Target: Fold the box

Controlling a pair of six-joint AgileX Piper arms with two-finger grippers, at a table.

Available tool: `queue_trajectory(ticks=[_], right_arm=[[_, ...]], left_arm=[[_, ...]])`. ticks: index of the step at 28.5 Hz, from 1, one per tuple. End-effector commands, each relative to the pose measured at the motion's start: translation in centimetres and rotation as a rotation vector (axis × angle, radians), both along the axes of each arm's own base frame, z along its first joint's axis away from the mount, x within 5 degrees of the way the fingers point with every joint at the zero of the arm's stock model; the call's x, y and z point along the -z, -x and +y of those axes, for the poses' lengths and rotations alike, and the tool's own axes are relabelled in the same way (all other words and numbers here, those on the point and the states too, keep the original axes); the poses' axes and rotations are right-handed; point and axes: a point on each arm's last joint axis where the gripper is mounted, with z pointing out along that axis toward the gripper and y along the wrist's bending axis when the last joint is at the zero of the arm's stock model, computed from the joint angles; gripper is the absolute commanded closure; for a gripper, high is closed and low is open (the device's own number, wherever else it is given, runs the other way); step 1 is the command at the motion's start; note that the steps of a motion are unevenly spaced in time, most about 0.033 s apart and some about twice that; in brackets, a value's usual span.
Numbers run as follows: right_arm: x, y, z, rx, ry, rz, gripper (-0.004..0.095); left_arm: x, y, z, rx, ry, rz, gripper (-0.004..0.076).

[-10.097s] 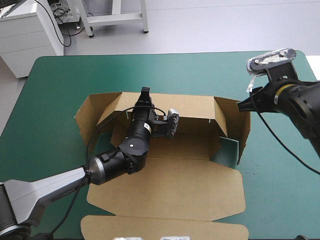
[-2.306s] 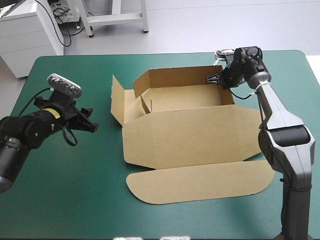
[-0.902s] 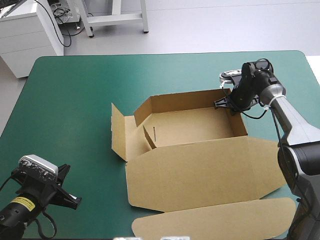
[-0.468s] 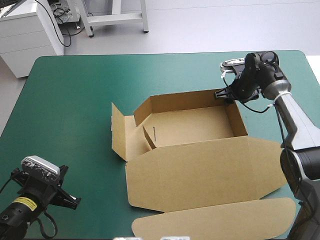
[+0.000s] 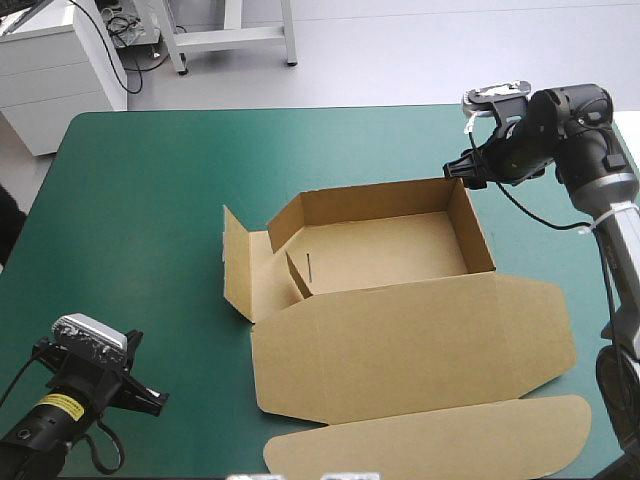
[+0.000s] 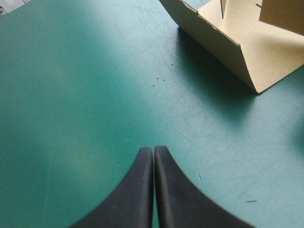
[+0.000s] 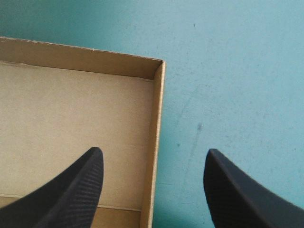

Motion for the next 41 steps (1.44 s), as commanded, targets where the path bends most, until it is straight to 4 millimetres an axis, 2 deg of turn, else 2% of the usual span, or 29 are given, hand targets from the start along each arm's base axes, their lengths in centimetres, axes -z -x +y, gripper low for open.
queue_trajectory(ticks=[1, 6, 10, 15, 18, 21, 26, 27, 33, 38, 41], right_arm=[[-1.4, 0.5, -0.4, 0.011, 0.007, -0.036, 0.0334], [1.9, -1.9, -0.1, 0.021, 0.036, 0.05, 0.0334], [5.4, -4.1, 0.4, 0.023, 0.045, 0.142, 0.0334], [8.7, -5.7, 0.8, 0.043, 0.029, 0.228, 0.0354], [9.8, -6.2, 1.0, 0.053, 0.02, 0.258, 0.0422], [10.5, -6.5, 1.0, 0.076, 0.016, 0.277, 0.0552], [10.9, -6.6, 1.1, 0.083, 0.015, 0.286, 0.0891], [10.9, -6.6, 1.0, 0.084, 0.016, 0.286, 0.0925], [10.1, -6.3, 1.0, 0.083, 0.01, 0.268, 0.0928], [6.7, -4.7, 0.6, 0.083, 0.002, 0.183, 0.0928], [4.6, -3.7, 0.2, 0.087, 0.019, 0.126, 0.0928]], left_arm=[[-1.3, -0.3, -0.1, -0.004, 0.029, -0.087, 0.0731], [-1.3, -0.3, -0.1, -0.004, 0.029, -0.087, 0.0731], [-1.3, -0.3, -0.1, -0.004, 0.029, -0.087, 0.0731], [-1.3, -0.3, -0.1, -0.004, 0.029, -0.087, 0.0731], [-1.3, -0.3, -0.1, -0.006, 0.033, -0.086, 0.0731], [-1.3, -0.3, -0.1, -0.007, 0.031, -0.086, 0.0731], [-1.3, -0.3, -0.1, -0.007, 0.032, -0.088, 0.0731], [-1.4, -0.3, -0.1, -0.007, 0.032, -0.092, 0.0731], [-1.4, -0.3, -0.1, -0.007, 0.031, -0.093, 0.0731], [-1.4, -0.3, -0.1, 0.001, 0.015, -0.094, 0.0722], [-1.4, -0.3, -0.1, 0.018, -0.017, -0.1, 0.0649]])
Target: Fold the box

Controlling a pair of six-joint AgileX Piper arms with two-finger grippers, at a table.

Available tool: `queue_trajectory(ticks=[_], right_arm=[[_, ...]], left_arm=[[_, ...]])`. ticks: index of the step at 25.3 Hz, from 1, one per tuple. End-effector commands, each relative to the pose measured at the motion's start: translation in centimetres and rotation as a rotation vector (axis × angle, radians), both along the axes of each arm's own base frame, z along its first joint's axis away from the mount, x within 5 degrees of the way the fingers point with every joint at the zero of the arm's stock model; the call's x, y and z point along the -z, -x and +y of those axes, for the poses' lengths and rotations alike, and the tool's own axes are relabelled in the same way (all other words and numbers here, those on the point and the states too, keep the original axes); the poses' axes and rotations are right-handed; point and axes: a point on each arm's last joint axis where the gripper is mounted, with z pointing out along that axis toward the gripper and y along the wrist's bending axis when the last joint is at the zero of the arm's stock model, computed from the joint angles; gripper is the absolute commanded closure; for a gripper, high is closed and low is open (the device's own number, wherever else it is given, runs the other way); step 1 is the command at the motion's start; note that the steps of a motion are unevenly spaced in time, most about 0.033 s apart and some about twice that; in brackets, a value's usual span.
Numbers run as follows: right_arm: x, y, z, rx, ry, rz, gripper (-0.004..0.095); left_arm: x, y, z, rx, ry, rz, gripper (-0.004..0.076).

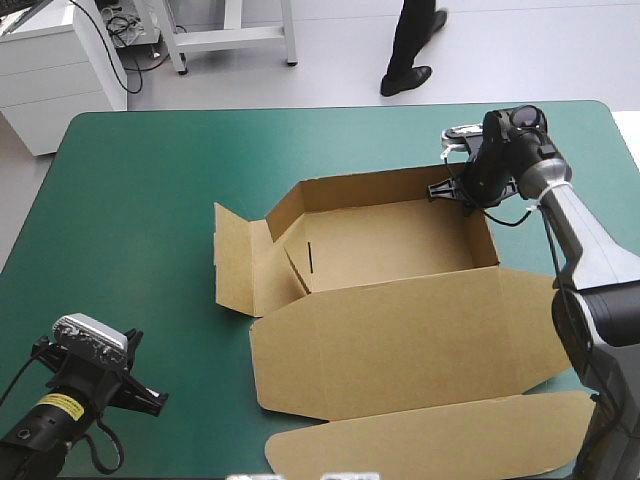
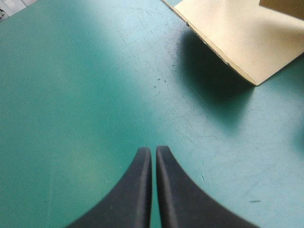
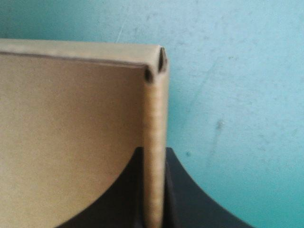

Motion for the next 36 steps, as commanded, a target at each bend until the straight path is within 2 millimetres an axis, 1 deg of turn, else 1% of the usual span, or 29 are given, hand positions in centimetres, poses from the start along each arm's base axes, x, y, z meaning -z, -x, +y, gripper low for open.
queue_trajectory(ticks=[1, 2, 3, 4, 5, 6, 7, 8, 9, 10, 12, 16, 20, 21, 22, 28, 33, 34, 35, 36], right_arm=[[-5.7, 2.6, -0.8, 0.005, 0.003, -0.135, 0.0928], [-6.3, 2.9, -1.0, 0.008, 0.006, -0.149, 0.0928], [-7.6, 3.7, -1.4, 0.016, -0.004, -0.183, 0.0928], [-8.4, 4.2, -1.8, 0.026, -0.011, -0.205, 0.0928], [-9.2, 4.8, -2.2, 0.034, -0.014, -0.226, 0.0928], [-10.1, 5.3, -2.8, 0.049, -0.018, -0.248, 0.0928], [-11.0, 6.0, -3.2, 0.057, -0.021, -0.275, 0.0928], [-12.1, 6.9, -3.6, 0.067, -0.024, -0.306, 0.0928], [-12.7, 7.5, -3.8, 0.069, -0.026, -0.324, 0.0928], [-13.6, 8.3, -4.1, 0.075, -0.027, -0.352, 0.0928], [-14.6, 9.3, -4.3, 0.078, -0.031, -0.382, 0.0928], [-16.2, 11.0, -4.4, 0.079, -0.037, -0.434, 0.0928], [-17.3, 12.4, -4.6, 0.079, -0.042, -0.474, 0.0928], [-17.6, 12.7, -4.6, 0.079, -0.044, -0.482, 0.0928], [-18.0, 13.3, -4.7, 0.079, -0.048, -0.498, 0.0928], [-18.5, 14.0, -4.7, 0.079, -0.052, -0.516, 0.0928], [-18.5, 14.0, -4.5, 0.074, -0.071, -0.513, 0.0928], [-18.5, 14.0, -4.5, 0.067, -0.072, -0.513, 0.0928], [-18.5, 14.0, -4.4, 0.059, -0.081, -0.512, 0.0928], [-18.5, 14.0, -4.3, 0.046, -0.088, -0.511, 0.0928]], left_arm=[[-1.3, -0.3, -0.1, 0.012, -0.002, -0.093, 0.0617], [-1.3, -0.3, -0.1, 0.012, -0.002, -0.093, 0.0578], [-1.3, -0.3, -0.1, 0.012, -0.002, -0.096, 0.0457], [-1.3, -0.3, -0.1, 0.012, -0.002, -0.096, 0.0348], [-1.4, -0.4, -0.1, 0.011, 0.001, -0.104, 0.0265], [-1.5, -0.4, -0.1, 0.008, 0.016, -0.109, 0.0207], [-1.6, -0.4, -0.2, 0.01, 0.036, -0.118, 0.0181], [-1.8, -0.4, -0.4, 0.012, 0.092, -0.133, 0.018], [-2.0, -0.5, -0.5, 0.013, 0.119, -0.144, 0.018], [-2.2, -0.6, -0.6, 0.011, 0.128, -0.17, 0.018], [-2.5, -0.7, -0.5, 0.007, 0.127, -0.21, 0.0181], [-3.0, -1.4, -0.5, -0.001, 0.129, -0.268, 0.0185], [-3.2, -3.2, -0.8, -0.021, 0.153, -0.212, 0.0213], [-3.3, -4.0, -1.0, -0.023, 0.151, -0.19, 0.0215], [-3.9, -5.4, -1.3, -0.032, 0.165, -0.159, 0.0215], [-6.8, -10.8, -2.4, -0.047, 0.185, -0.101, 0.0214], [-9.5, -14.2, -3.1, -0.041, 0.178, -0.065, 0.0214], [-10.0, -15.0, -3.1, -0.047, 0.176, -0.055, 0.0214], [-10.8, -16.4, -2.7, -0.073, 0.19, -0.028, 0.0215], [-11.0, -17.2, -2.3, -0.096, 0.211, -0.001, 0.0216]])
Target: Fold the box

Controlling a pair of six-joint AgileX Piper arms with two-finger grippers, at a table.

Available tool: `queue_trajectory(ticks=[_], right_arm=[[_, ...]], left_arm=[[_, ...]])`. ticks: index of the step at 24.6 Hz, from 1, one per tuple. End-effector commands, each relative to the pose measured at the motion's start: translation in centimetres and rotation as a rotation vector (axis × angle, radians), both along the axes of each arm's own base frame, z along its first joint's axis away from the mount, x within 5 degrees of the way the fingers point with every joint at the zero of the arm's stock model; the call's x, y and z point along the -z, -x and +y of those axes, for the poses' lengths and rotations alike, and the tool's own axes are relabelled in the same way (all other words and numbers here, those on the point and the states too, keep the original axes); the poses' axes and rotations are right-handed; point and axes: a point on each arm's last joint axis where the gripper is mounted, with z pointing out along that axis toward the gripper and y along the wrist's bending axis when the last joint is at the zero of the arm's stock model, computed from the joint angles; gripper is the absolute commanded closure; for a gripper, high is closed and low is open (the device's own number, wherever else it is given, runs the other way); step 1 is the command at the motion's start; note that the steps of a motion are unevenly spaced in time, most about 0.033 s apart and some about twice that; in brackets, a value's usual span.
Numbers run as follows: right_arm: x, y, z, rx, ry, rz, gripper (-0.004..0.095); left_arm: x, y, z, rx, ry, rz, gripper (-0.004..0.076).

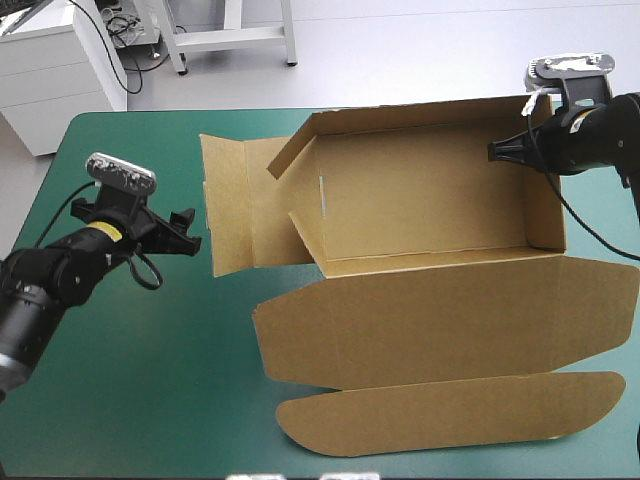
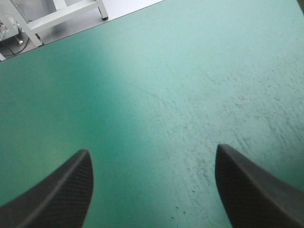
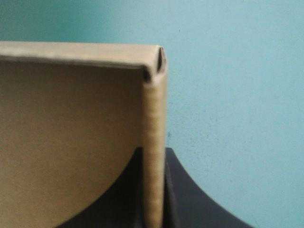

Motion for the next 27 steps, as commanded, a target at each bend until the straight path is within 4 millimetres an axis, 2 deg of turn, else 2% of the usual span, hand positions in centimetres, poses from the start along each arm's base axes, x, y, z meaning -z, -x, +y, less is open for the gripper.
queue_trajectory(ticks=[1, 4, 5, 8, 10, 11, 15, 16, 21, 24, 27], right_arm=[[-1.8, 1.7, 0.0, -0.02, -0.032, -0.056, 0.0928], [-1.8, 1.7, 0.0, -0.027, -0.035, -0.056, 0.0928], [-1.8, 1.7, 0.1, -0.038, -0.039, -0.056, 0.0928], [-1.8, 1.7, 0.2, -0.043, -0.044, -0.055, 0.0928], [-1.8, 1.7, 0.3, -0.047, -0.052, -0.055, 0.0928], [-1.8, 1.7, 0.3, -0.05, -0.058, -0.054, 0.0928], [-1.8, 1.7, 0.3, -0.051, -0.06, -0.054, 0.0928], [-1.9, 1.7, 0.4, -0.053, -0.064, -0.053, 0.0928], [-1.8, 1.7, 0.5, -0.062, -0.08, -0.05, 0.0928], [-1.6, 1.4, 0.5, -0.057, -0.07, -0.045, 0.0928], [-1.3, 1.0, 0.4, -0.048, -0.053, -0.034, 0.0928]], left_arm=[[-2.1, -3.1, 1.6, -0.075, 0.095, 0.027, 0.0216], [-0.9, -5.6, 4.2, -0.078, 0.225, 0.153, 0.0216], [-0.1, -6.5, 5.1, -0.045, 0.331, 0.187, 0.0216], [1.5, -7.7, 5.8, 0.05, 0.474, 0.255, 0.0216], [3.0, -8.6, 4.9, 0.154, 0.57, 0.331, 0.0216], [3.6, -9.2, 3.8, 0.223, 0.615, 0.35, 0.0216], [4.0, -9.8, 1.1, 0.323, 0.654, 0.35, 0.0216], [4.0, -9.9, -0.4, 0.345, 0.644, 0.346, 0.0223], [3.4, -9.4, -4.1, 0.457, 0.677, 0.321, 0.0229], [2.7, -9.0, -5.3, 0.537, 0.747, 0.303, 0.0229], [1.9, -8.3, -5.7, 0.622, 0.805, 0.3, 0.0229]])
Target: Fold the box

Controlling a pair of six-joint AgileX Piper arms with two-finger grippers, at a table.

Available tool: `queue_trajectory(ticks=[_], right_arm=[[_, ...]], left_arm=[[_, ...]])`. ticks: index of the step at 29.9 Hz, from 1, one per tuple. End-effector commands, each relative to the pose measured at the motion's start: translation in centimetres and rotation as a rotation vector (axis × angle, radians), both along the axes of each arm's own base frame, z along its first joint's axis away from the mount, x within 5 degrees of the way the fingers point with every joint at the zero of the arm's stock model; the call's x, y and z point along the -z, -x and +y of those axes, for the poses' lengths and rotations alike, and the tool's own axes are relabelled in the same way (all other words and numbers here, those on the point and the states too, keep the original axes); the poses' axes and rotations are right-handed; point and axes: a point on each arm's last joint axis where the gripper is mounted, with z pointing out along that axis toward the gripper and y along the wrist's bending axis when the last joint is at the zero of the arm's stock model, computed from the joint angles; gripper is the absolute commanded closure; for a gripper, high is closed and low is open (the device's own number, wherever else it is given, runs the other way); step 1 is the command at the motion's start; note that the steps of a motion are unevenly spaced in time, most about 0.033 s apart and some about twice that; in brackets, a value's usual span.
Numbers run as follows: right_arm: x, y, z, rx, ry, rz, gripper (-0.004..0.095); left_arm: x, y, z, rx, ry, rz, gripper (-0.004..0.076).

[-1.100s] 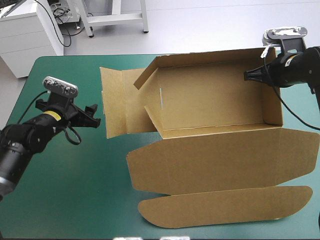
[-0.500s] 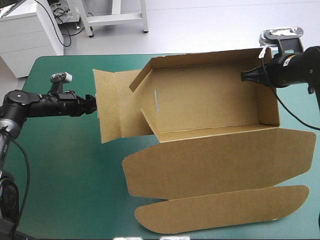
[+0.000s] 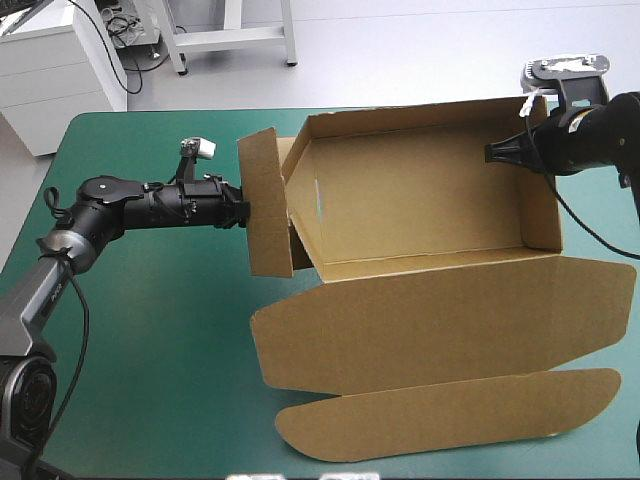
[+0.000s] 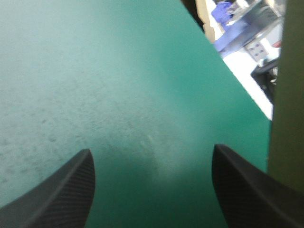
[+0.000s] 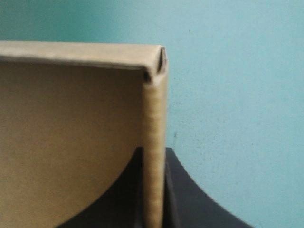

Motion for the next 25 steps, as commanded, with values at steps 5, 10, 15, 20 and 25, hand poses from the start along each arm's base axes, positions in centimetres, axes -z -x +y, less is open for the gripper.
queue_trajectory(ticks=[5, 10, 15, 20, 25], right_arm=[[-0.4, -0.2, 0.2, -0.011, -0.039, -0.002, 0.0928], [1.1, -1.9, 0.4, -0.01, -0.034, 0.049, 0.0928], [2.1, -3.0, 0.7, -0.017, -0.044, 0.084, 0.0928], [2.9, -3.8, 1.0, -0.026, -0.065, 0.111, 0.0926], [3.0, -3.9, 1.1, -0.029, -0.073, 0.114, 0.0926]], left_arm=[[-4.2, 1.9, -1.3, 0.139, 0.225, -0.085, 0.0229], [-5.5, 3.0, -1.4, 0.198, 0.286, -0.122, 0.0229], [-6.8, 3.8, -1.3, 0.192, 0.304, -0.162, 0.0229], [-7.7, 4.2, -1.3, 0.181, 0.337, -0.186, 0.0229], [-7.9, 4.2, -1.3, 0.171, 0.364, -0.175, 0.0229]])
